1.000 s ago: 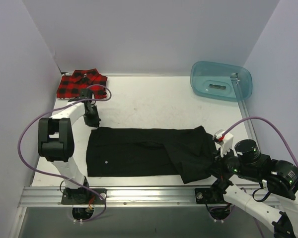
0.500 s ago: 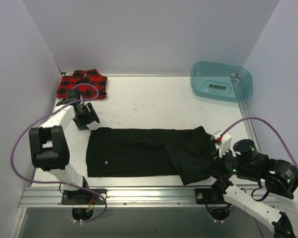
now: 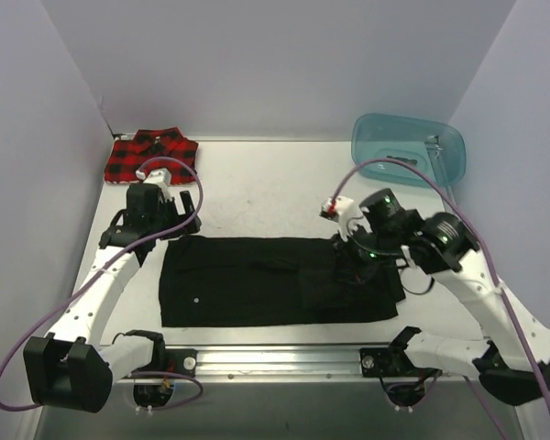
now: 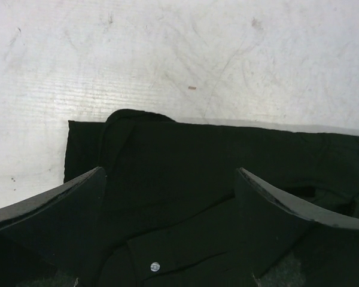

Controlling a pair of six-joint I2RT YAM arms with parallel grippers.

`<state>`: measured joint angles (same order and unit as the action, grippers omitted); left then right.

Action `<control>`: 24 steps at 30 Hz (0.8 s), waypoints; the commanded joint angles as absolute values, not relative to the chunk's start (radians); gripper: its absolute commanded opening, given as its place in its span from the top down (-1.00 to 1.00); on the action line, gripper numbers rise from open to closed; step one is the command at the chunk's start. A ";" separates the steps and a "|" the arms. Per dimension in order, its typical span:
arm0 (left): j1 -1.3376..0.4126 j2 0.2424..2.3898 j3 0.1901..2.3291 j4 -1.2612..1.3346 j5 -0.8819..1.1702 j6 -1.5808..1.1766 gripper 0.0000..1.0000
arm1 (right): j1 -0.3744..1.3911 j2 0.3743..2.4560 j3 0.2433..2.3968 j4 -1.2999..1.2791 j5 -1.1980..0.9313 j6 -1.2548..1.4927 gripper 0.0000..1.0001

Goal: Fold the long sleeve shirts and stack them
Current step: Fold the shirt

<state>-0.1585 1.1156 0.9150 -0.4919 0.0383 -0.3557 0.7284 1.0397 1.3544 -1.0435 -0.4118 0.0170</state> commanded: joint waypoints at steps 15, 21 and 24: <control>-0.184 1.055 0.807 -0.400 0.121 -0.333 -0.95 | 0.792 1.822 1.865 -0.873 -0.307 -0.108 0.02; -0.282 1.123 0.792 -0.396 0.160 -0.458 -0.95 | 0.740 1.596 1.625 -0.752 -0.166 0.047 -0.22; -0.383 1.195 0.811 -0.368 0.124 -0.492 -0.93 | 0.675 1.456 1.439 -0.675 -0.161 0.124 -0.20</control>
<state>-0.3134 1.1347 0.7971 -0.4316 0.1165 -0.4305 0.7361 1.6039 1.5410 -0.7410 -0.2234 0.0090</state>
